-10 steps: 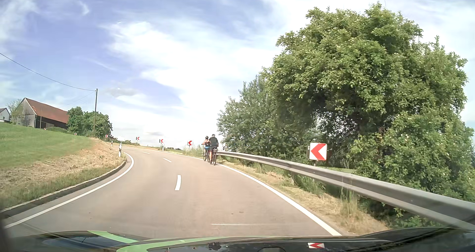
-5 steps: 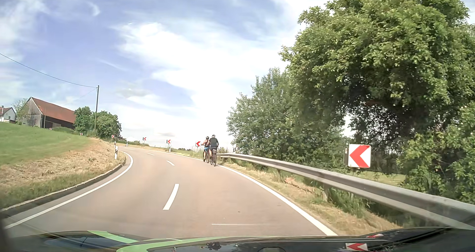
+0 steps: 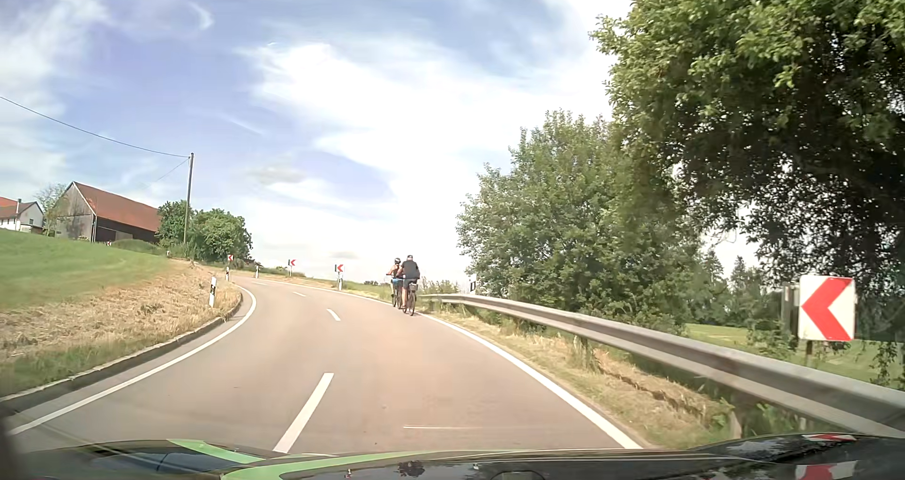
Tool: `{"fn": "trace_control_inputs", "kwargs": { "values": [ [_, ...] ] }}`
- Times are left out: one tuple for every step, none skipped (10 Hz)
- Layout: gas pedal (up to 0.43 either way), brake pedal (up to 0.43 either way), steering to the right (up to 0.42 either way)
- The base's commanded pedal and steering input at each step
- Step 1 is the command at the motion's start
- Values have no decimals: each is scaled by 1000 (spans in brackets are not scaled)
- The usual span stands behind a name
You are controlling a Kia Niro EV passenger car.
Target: Follow the waypoints while adhering to traffic rules and regulations
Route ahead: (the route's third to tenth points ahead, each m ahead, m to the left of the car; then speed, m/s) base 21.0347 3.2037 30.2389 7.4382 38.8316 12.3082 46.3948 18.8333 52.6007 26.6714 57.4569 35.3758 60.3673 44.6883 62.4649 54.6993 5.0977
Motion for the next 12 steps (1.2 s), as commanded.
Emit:
{"fn": "trace_control_inputs", "kwargs": {
  "values": [
    [197, 0, -81],
    [197, 0, -80],
    [197, 0, -80],
    [197, 0, -79],
    [197, 0, -78],
    [197, 0, -78],
    [197, 0, -75],
    [197, 0, -70],
    [197, 0, -66],
    [197, 0, -66],
    [197, 0, -66],
    [197, 0, -66]
  ]
}}
